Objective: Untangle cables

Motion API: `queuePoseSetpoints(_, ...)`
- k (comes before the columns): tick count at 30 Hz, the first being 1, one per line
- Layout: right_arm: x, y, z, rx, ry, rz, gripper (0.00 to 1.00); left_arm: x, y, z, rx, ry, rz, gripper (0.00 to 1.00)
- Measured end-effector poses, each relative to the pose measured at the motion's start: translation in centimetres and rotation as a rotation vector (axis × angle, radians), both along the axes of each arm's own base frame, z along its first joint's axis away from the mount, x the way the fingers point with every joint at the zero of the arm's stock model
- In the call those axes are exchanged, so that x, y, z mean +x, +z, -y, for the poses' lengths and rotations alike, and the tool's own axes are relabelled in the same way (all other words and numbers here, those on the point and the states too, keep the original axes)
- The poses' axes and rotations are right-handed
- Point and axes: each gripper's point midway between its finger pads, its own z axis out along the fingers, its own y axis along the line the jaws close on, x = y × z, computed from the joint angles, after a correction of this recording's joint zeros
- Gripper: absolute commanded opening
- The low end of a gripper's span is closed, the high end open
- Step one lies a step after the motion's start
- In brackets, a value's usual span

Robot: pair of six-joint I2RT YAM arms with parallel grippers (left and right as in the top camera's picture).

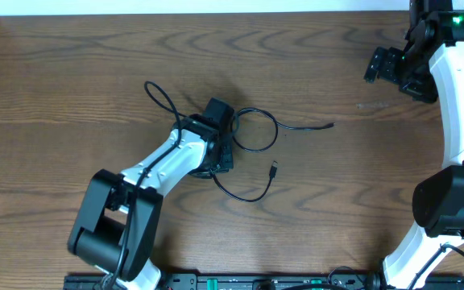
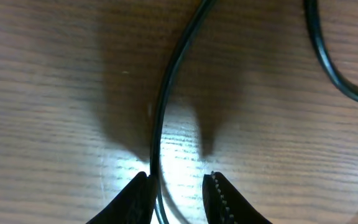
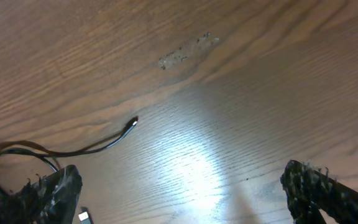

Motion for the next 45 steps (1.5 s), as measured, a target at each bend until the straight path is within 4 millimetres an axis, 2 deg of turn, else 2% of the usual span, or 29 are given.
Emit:
queuePoseSetpoints(4,0.0,0.0,0.0,0.0,0.0,0.0,0.99,-0.1,-0.8,0.0,0.006,0.0,-0.019,0.3)
queuePoseSetpoints(14,-0.2,0.2,0.0,0.0,0.006,0.0,0.99,-0.1,-0.9,0.0,0.006,0.003,-0.018,0.31)
queuePoseSetpoints(18,-0.3,0.2,0.0,-0.001,0.013,-0.006,0.99,-0.4,-1.1,-1.3,0.079,0.035,-0.026,0.31)
queuePoseSetpoints(25,-0.3,0.1,-0.1,-0.001,0.022,-0.008,0.99,-0.2,-1.1,-1.4,0.09,0.04,-0.014,0.31)
queuePoseSetpoints(27,-0.3,0.1,-0.1,-0.001,0.023,-0.007,0.99,0.0,-1.1,-0.8,0.057,0.037,-0.01,0.3)
queuePoseSetpoints(28,-0.3,0.1,-0.1,-0.001,0.023,-0.007,0.99,0.2,-1.1,-0.4,0.036,0.036,-0.005,0.27)
queuePoseSetpoints(30,-0.3,0.1,-0.1,-0.001,0.023,-0.007,0.99,0.6,-0.9,0.8,-0.027,0.032,0.005,0.11)
queuePoseSetpoints(31,-0.3,0.1,-0.1,0.0,0.023,-0.007,0.99,0.6,-0.9,1.3,-0.05,0.026,0.002,0.08)
queuePoseSetpoints(39,-0.5,0.1,-0.2,0.002,0.028,-0.014,0.99,0.7,-0.5,6.4,-0.294,-0.077,-0.01,0.08)
queuePoseSetpoints(45,-0.5,0.1,-0.2,-0.003,0.055,-0.016,0.99,1.5,1.5,10.3,-0.52,-0.201,0.043,0.07)
